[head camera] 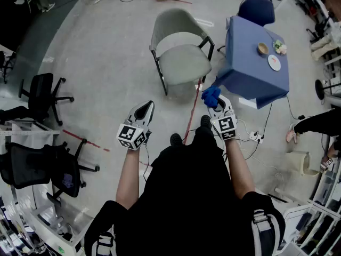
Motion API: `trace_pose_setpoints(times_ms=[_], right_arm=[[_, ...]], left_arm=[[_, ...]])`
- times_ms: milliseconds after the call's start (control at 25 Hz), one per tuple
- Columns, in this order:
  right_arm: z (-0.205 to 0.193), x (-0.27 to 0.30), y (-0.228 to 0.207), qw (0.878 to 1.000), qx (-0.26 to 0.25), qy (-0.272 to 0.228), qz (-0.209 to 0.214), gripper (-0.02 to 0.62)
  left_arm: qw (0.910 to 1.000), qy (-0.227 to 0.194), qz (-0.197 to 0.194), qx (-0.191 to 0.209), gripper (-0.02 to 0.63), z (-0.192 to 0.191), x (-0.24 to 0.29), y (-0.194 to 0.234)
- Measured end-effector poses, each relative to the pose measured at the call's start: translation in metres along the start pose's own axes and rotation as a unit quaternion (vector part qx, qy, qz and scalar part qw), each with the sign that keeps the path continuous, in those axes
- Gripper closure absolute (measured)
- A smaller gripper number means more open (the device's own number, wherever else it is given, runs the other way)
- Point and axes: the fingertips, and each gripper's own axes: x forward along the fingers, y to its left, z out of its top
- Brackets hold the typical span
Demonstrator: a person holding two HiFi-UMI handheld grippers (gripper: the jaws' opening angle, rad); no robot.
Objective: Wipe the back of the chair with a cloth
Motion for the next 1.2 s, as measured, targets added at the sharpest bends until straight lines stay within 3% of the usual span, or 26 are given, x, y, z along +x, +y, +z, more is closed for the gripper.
trace_pose_setpoints(times_ms=[520,1200], right_arm=[[-0.009,0.033,-0.049,1.0,0.018,0.004,0.01,0.466],[-0.003,0.122,-0.188,0.998,0.012,-0.002,0.067,0.462]], left_arm=[[0.9999,0.01,0.012,-0.002,0.581,0.012,0.056,0.013],[0.9979,0.006,0.064,-0.006,0.581,0.052,0.195,0.026]])
